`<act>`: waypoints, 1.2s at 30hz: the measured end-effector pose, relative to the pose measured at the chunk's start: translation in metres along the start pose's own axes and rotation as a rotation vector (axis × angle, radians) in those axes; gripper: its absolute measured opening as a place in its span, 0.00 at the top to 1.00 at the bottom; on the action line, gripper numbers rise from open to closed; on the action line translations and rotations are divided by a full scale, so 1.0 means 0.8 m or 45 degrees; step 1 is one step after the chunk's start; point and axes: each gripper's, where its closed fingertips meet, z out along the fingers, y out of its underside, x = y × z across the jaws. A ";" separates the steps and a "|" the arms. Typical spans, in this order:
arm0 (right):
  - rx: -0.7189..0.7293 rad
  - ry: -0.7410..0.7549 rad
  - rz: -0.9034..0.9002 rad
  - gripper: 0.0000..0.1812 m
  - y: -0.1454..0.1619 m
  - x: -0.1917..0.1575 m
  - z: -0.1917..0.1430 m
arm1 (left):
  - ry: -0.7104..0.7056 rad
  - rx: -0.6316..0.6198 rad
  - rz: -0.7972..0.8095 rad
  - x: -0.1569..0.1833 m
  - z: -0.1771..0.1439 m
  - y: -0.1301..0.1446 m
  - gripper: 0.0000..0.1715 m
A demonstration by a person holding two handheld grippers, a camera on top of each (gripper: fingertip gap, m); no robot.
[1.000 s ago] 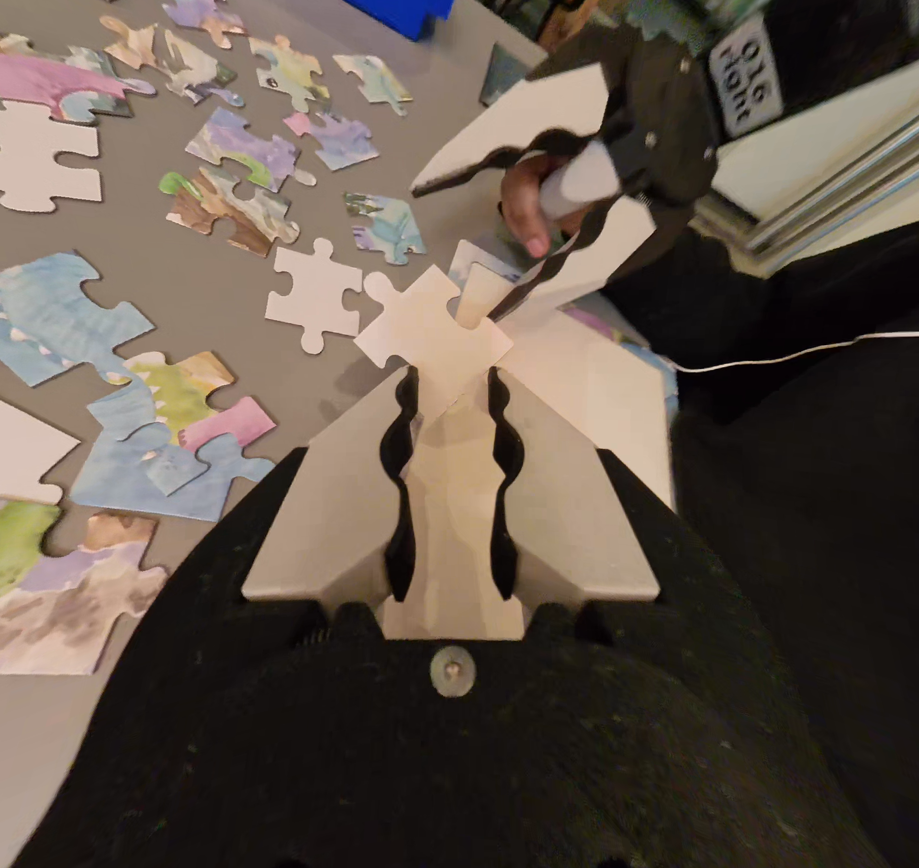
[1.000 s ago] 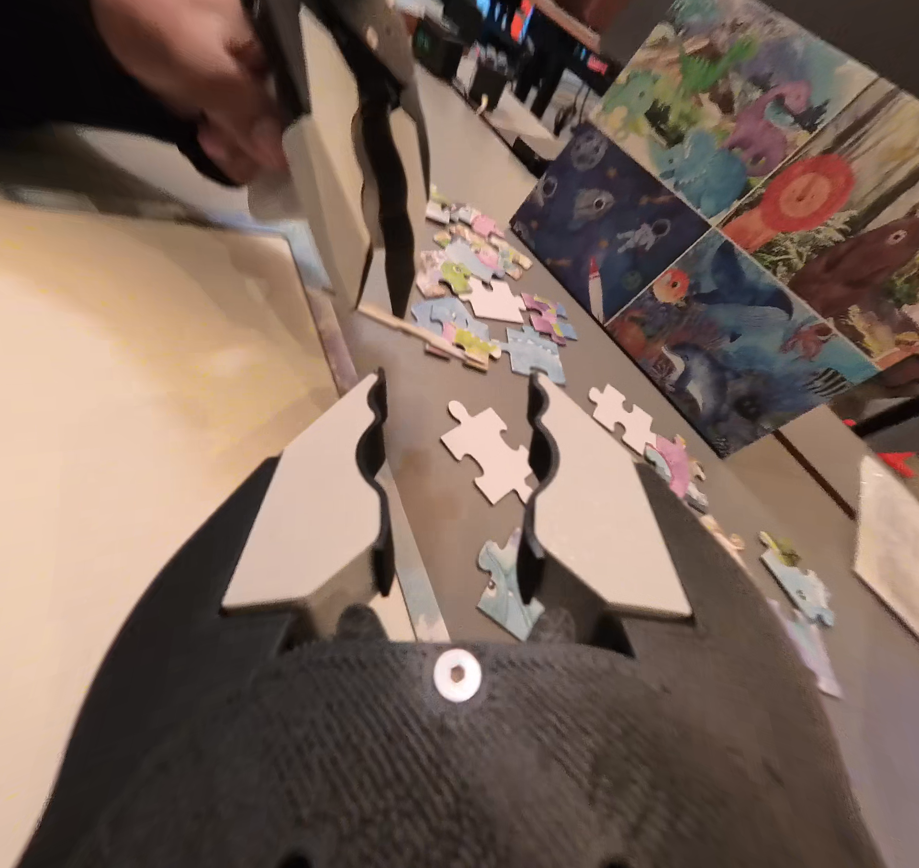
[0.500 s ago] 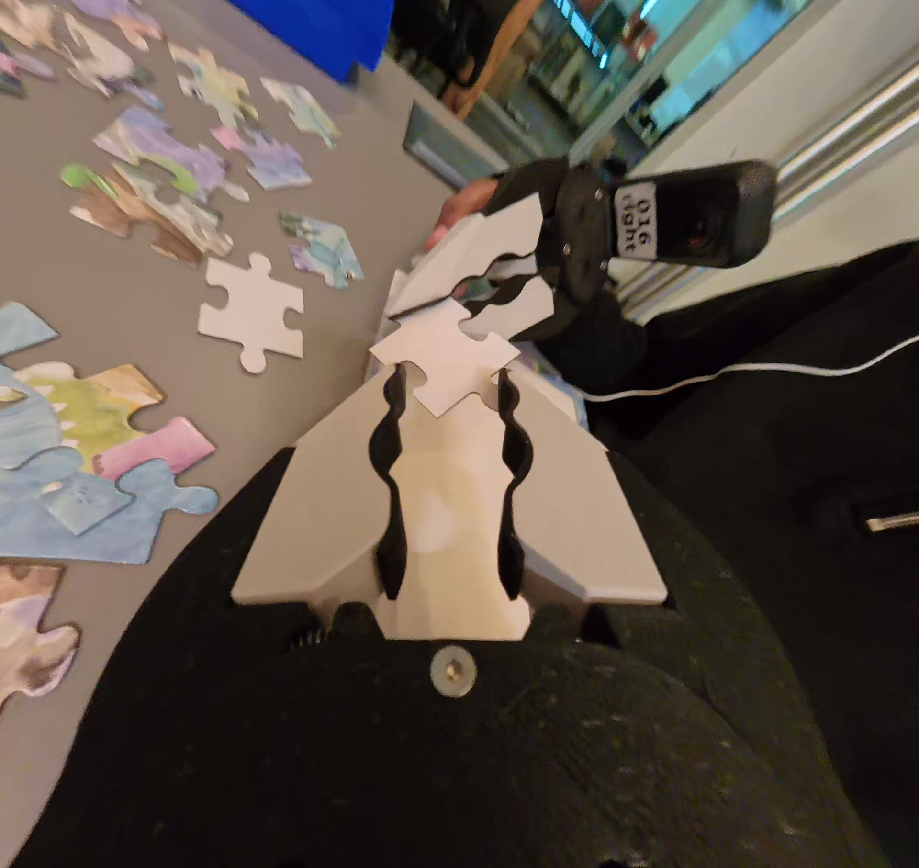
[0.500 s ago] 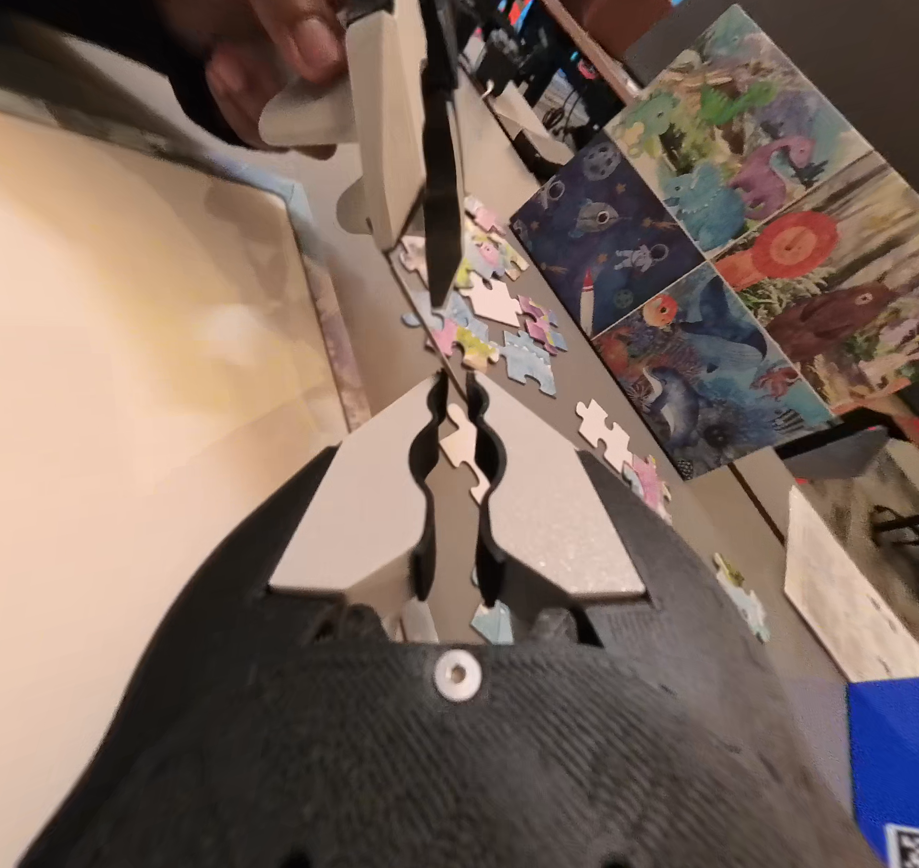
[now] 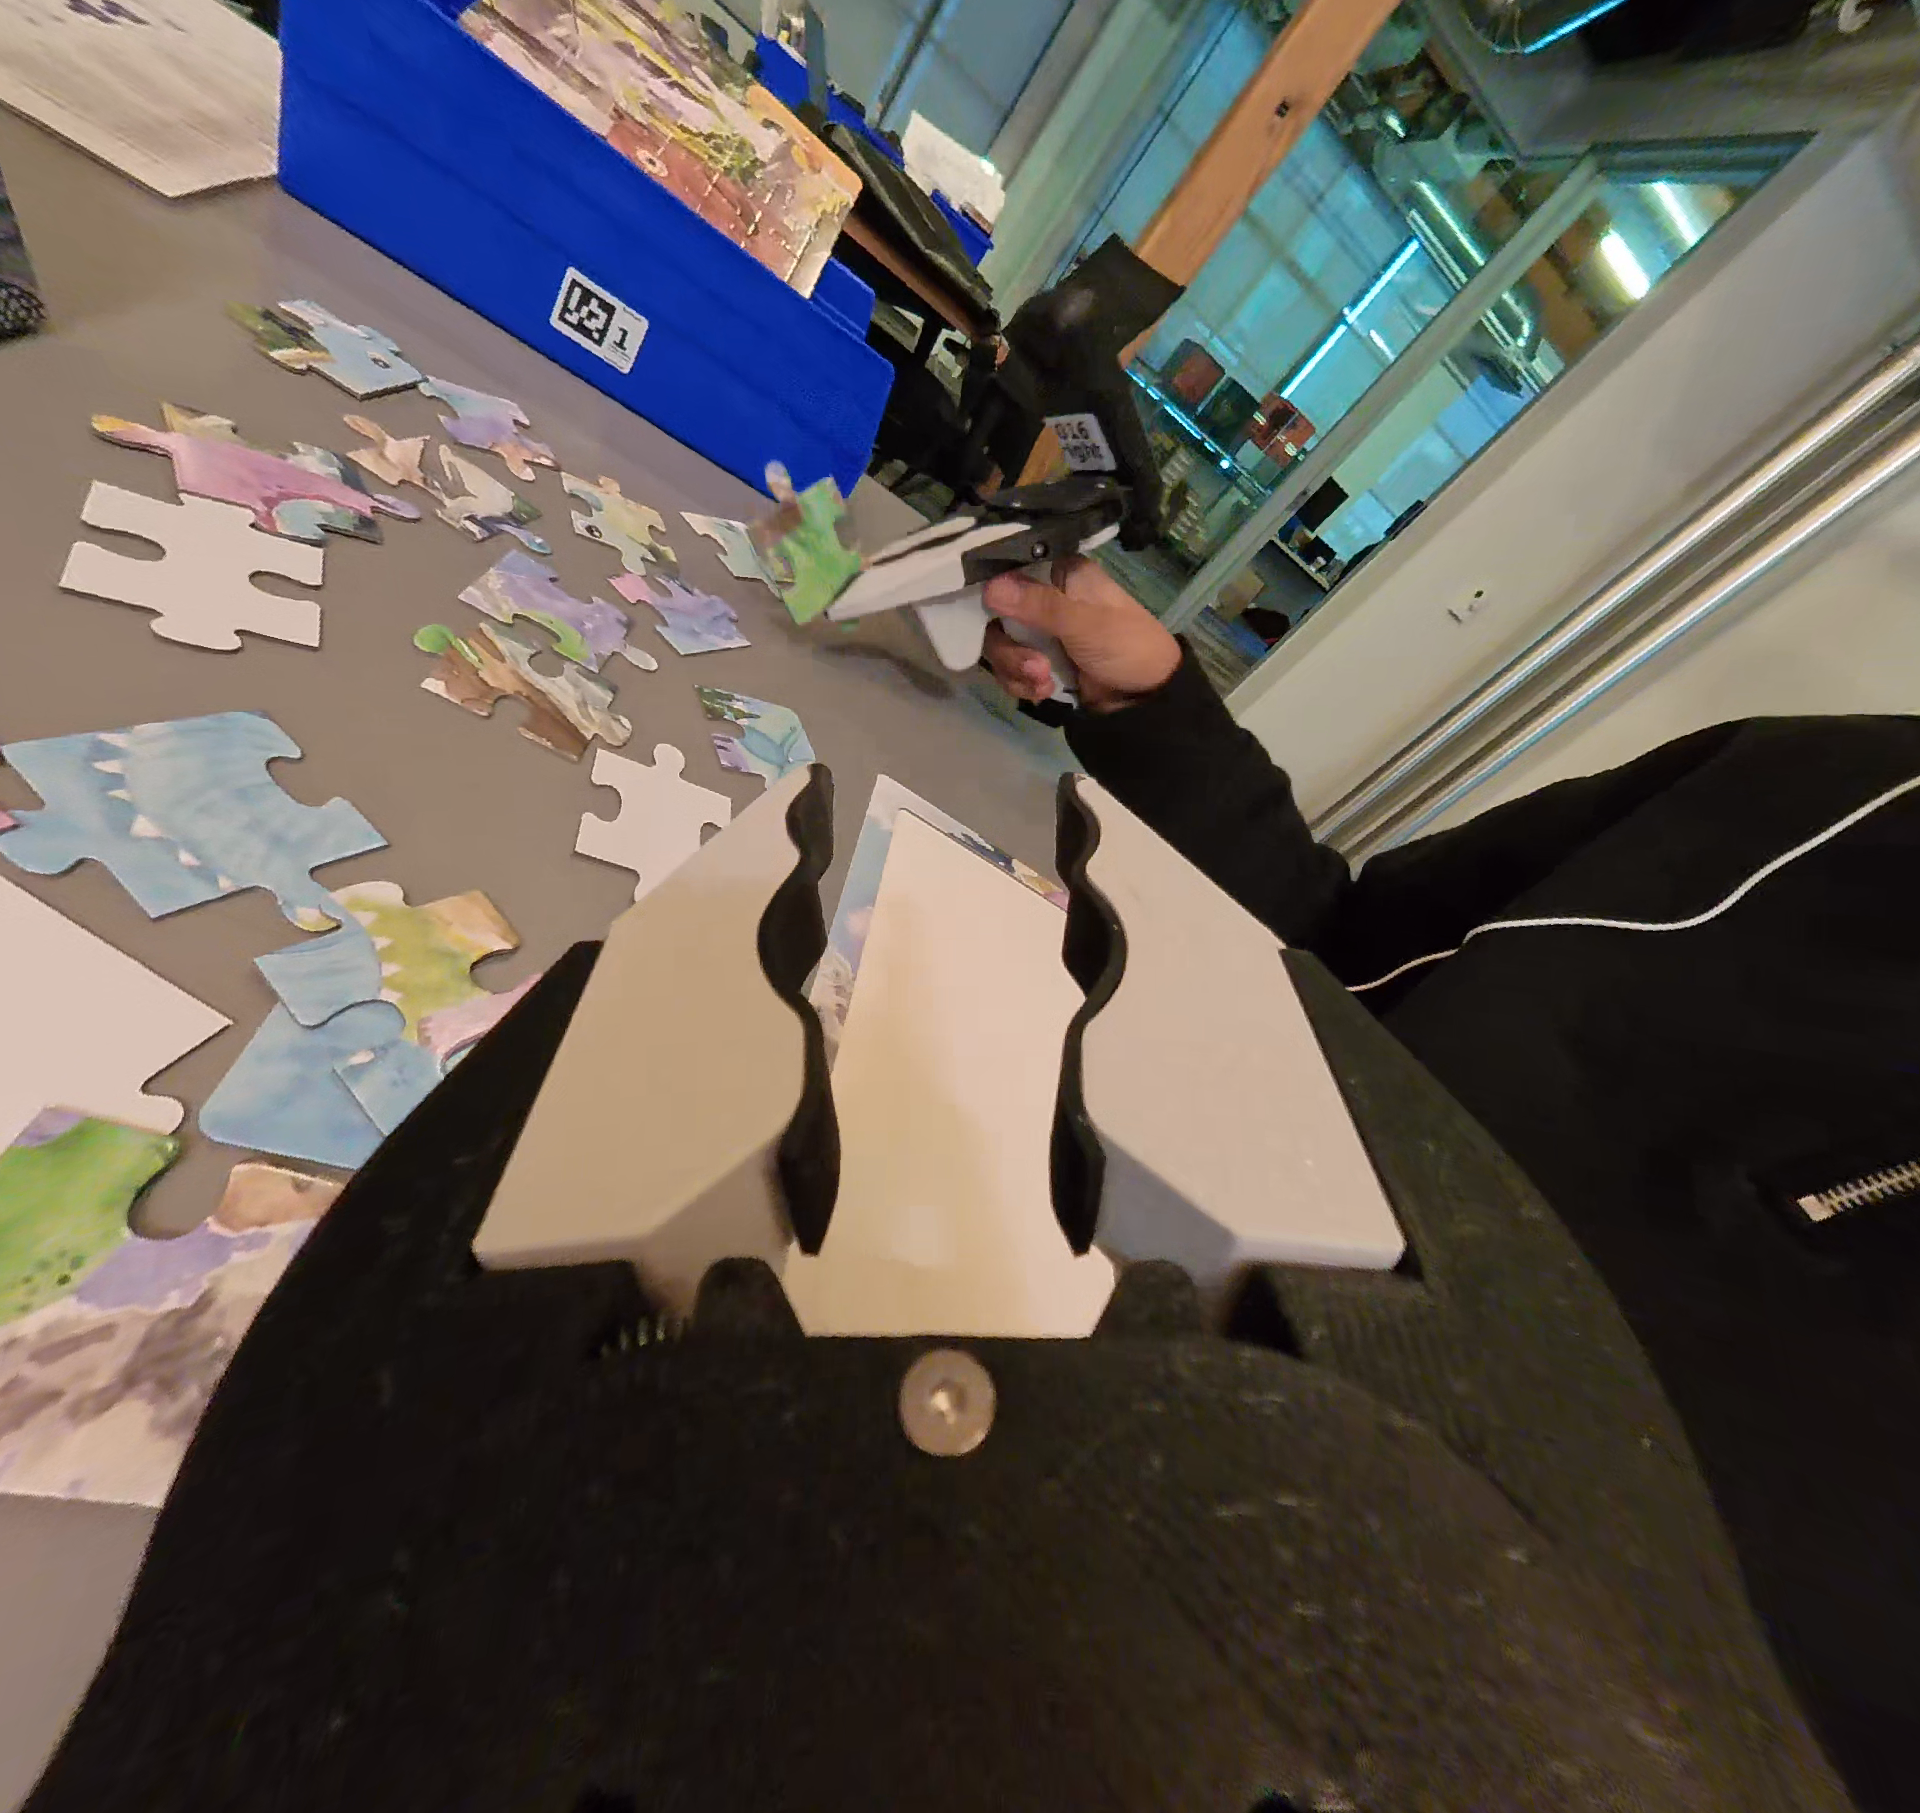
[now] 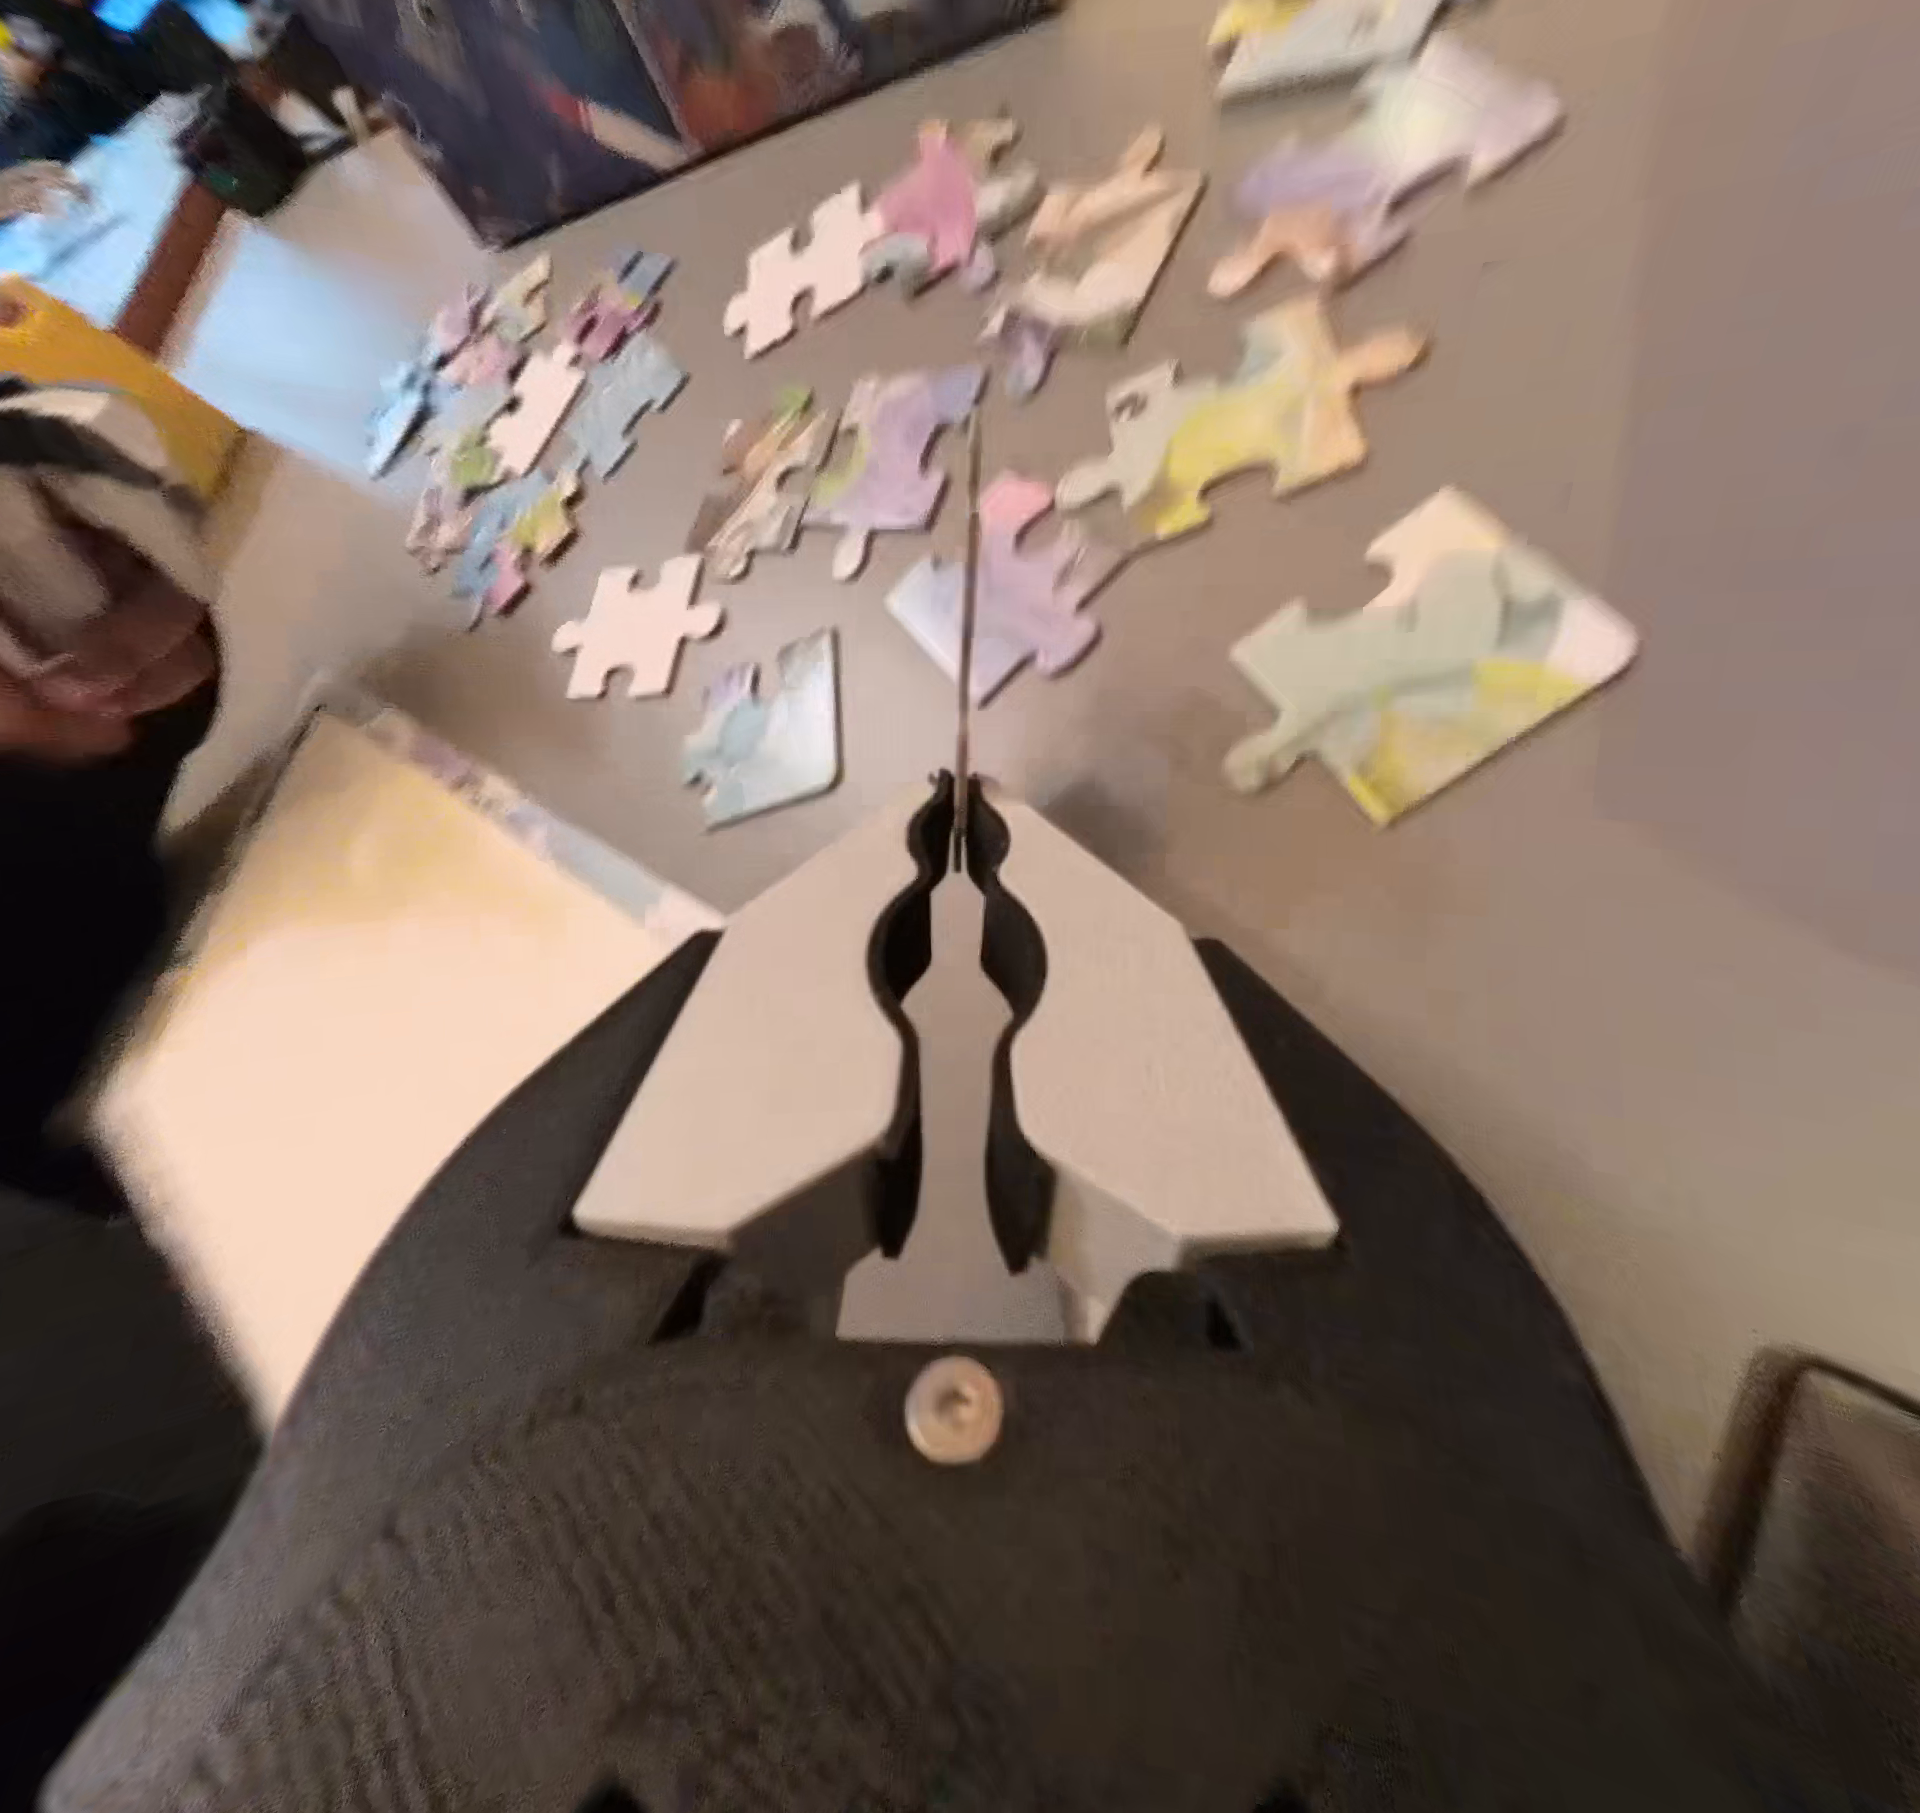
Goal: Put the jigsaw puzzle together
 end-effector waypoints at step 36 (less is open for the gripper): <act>-0.246 -0.060 -0.914 0.67 0.017 -0.125 0.138 | -0.217 -0.177 0.220 -0.022 0.022 0.034 0.78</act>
